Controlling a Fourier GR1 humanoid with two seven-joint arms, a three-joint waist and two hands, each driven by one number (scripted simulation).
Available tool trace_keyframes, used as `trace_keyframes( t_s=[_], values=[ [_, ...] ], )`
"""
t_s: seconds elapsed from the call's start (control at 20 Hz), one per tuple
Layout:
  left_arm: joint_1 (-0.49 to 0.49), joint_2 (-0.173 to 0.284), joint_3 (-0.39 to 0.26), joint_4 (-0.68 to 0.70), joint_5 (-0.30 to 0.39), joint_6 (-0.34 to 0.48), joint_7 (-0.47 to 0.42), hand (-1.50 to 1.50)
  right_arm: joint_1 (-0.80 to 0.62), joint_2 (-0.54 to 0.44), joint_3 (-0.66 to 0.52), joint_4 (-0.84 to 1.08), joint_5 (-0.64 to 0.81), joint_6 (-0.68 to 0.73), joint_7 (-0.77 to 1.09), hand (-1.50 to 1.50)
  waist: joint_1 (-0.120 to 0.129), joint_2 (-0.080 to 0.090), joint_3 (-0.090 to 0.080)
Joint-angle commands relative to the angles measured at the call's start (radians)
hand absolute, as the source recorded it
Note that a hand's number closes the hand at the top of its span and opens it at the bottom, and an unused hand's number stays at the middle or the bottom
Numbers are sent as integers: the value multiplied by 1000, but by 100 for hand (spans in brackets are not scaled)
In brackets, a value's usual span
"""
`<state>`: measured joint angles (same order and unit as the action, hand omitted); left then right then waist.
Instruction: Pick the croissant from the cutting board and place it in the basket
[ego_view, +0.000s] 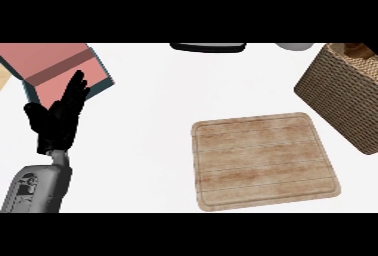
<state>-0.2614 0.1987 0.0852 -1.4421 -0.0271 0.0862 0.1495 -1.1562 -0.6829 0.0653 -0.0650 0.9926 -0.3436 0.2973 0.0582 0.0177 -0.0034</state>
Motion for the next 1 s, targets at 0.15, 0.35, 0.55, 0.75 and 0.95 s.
trace_keyframes(
  t_s=[0.15, 0.35, 0.55, 0.75, 0.95],
  values=[
    [26, 1, -11, -22, 0, -16, 8, 0, 25, -4, 5, 23, 10, 47, -2, 150, 7, 7, 7],
    [9, -2, -1, 13, -8, -7, -32, 0, 61, 21, 2, 28, 6, 45, -17, 150, 4, 10, 7],
    [-8, 7, 9, 1, 11, -22, 1, 0, 31, 26, -11, 28, -6, 95, 20, 150, 8, 9, 7],
    [25, -17, -8, -2, -2, -9, -14, 0, 53, 5, -30, 31, -25, 123, -9, 150, 5, 9, 7],
    [-35, -1, 3, -13, 6, -9, 43, 0, 42, 19, -40, 50, -35, 164, 74, 150, 10, 12, 7]
  ],
)
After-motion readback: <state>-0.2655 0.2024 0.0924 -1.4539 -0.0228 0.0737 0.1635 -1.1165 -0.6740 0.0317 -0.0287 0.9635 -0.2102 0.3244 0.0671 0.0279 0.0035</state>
